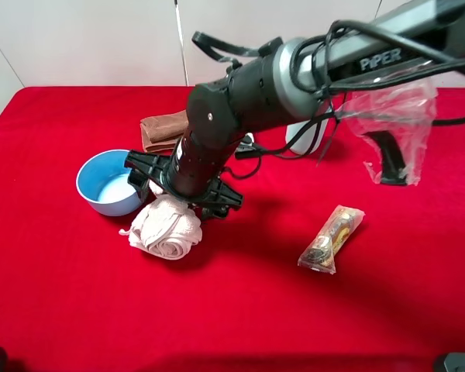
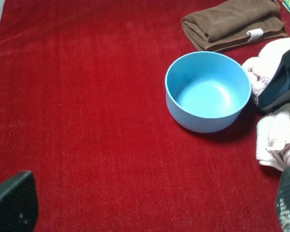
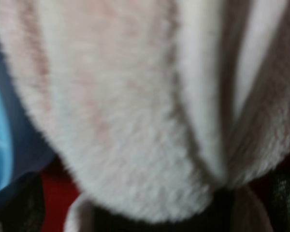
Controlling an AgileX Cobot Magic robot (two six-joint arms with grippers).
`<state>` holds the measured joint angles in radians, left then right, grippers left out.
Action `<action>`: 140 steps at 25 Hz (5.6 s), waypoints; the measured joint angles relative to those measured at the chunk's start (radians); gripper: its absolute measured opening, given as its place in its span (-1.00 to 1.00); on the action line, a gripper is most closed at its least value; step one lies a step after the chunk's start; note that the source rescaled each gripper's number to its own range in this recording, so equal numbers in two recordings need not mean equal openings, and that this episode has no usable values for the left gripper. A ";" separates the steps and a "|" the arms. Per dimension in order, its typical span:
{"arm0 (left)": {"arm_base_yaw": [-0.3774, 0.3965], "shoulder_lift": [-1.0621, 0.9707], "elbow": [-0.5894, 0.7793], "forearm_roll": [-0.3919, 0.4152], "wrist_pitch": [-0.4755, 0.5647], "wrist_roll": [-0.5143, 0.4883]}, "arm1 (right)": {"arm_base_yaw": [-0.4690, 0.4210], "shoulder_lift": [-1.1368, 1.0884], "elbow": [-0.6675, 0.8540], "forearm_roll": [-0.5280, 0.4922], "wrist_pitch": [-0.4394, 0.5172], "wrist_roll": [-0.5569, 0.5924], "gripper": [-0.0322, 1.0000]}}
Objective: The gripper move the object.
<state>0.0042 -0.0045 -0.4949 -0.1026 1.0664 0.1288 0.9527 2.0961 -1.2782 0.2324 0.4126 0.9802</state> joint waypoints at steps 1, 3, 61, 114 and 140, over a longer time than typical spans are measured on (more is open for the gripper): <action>0.000 0.000 0.000 0.000 0.000 0.000 | 0.000 -0.008 0.000 -0.001 0.002 -0.001 0.99; 0.000 0.000 0.000 0.000 0.000 0.000 | 0.000 -0.018 0.000 -0.001 0.012 -0.011 0.99; 0.000 0.000 0.000 0.000 0.000 0.000 | -0.197 -0.752 -0.002 -0.104 0.805 -0.908 0.99; 0.000 0.000 0.000 0.000 0.000 0.000 | -1.009 -2.013 0.736 -0.157 0.521 -0.914 0.99; 0.000 0.000 0.000 0.000 0.000 0.000 | -0.976 -2.103 0.776 -0.232 0.610 -0.941 1.00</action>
<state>0.0042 -0.0045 -0.4949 -0.1026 1.0664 0.1288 -0.0234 -0.0066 -0.5025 0.0000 1.0223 0.0389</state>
